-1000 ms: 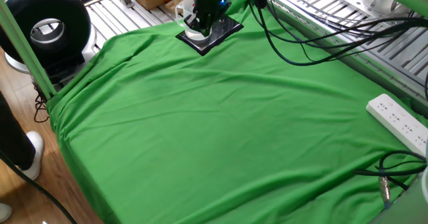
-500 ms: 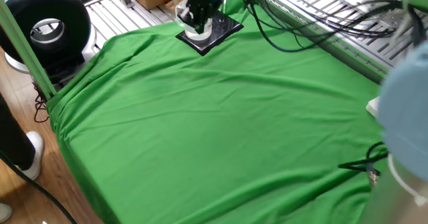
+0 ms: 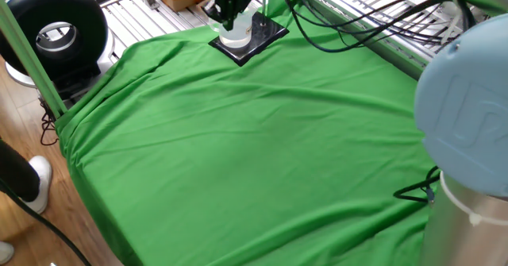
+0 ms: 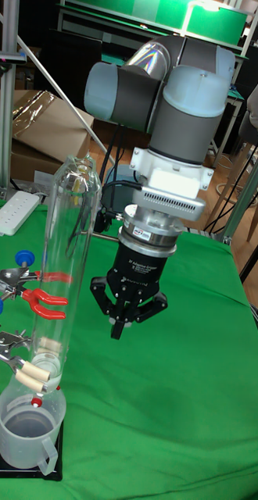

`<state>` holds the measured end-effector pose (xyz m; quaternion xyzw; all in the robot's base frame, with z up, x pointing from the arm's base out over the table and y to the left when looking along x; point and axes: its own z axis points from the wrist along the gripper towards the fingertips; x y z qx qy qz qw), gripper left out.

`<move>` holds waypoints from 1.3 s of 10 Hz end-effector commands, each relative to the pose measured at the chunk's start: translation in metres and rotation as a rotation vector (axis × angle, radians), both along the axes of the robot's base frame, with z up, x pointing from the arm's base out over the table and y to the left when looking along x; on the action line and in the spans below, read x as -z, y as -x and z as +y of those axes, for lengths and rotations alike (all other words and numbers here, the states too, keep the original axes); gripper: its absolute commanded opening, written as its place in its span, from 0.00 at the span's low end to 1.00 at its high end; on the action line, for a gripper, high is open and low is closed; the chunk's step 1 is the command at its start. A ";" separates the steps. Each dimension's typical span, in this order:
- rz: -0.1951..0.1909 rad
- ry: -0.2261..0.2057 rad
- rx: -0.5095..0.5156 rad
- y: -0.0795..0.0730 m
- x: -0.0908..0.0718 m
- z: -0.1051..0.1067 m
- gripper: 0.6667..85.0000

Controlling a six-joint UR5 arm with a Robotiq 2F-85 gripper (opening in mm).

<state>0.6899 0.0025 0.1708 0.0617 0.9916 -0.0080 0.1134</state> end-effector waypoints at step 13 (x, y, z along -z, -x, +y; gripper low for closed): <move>-0.111 -0.247 0.554 -0.056 -0.009 0.000 0.01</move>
